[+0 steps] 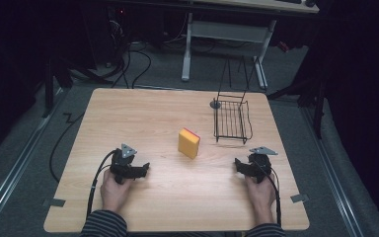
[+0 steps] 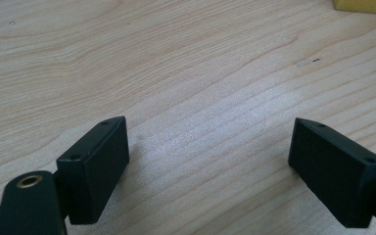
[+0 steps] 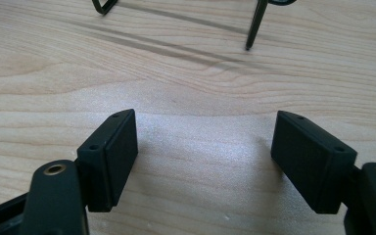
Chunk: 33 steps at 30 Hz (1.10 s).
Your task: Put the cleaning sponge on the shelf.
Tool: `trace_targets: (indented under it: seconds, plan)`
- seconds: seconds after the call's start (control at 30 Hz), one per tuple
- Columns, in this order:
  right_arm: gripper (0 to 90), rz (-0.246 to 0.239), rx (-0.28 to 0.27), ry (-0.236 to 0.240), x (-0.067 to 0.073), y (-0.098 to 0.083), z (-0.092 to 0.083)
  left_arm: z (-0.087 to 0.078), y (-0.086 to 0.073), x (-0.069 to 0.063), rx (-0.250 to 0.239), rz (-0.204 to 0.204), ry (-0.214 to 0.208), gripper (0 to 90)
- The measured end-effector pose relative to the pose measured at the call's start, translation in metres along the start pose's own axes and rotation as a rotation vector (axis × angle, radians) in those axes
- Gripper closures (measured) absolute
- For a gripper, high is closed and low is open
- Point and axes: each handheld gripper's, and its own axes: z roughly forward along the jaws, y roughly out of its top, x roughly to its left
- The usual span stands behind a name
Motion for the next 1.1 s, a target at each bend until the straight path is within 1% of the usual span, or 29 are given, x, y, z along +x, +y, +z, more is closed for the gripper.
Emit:
trace_targets:
  seconds: [0.17,0.2,0.27,0.7,0.8,0.83,1.03,1.07,1.1]
  plan:
    - [26.0,0.000,0.000,0.001,0.0000,0.0000,0.0000,0.0000,0.0000,0.0000,0.000,0.000,0.000,15.8]
    - [26.0,-0.010,-0.002,0.007,0.0000,0.0000,0.0002,0.0000,0.0000,0.0000,0.000,0.000,0.000,15.8]
    - [26.1,-0.013,-0.003,0.010,0.0001,0.0000,0.0002,0.0000,0.0000,-0.0001,0.000,-0.001,0.000,15.8]
    - [26.0,-0.014,-0.001,0.016,0.0003,0.0002,0.0001,0.0001,0.0001,-0.0001,0.000,-0.001,0.001,15.8]
    - [25.7,-0.019,-0.001,0.022,0.0000,0.0001,0.0000,-0.0001,0.0002,0.0001,0.002,0.001,0.000,15.8]
    - [25.2,-0.027,0.002,0.032,-0.0009,0.0000,-0.0002,-0.0001,0.0002,0.0001,0.003,0.001,0.001,15.8]
    - [24.9,-0.031,0.000,0.035,0.0002,-0.0001,-0.0001,-0.0001,0.0002,0.0001,0.003,0.001,0.001,15.8]
    - [25.2,-0.039,0.015,0.040,-0.0003,0.0011,-0.0007,-0.0001,0.0002,0.0001,0.003,0.001,0.001,15.8]
    - [25.2,-0.039,0.015,0.040,-0.0003,0.0011,-0.0007,-0.0001,0.0002,0.0001,0.003,0.001,0.001,15.8]
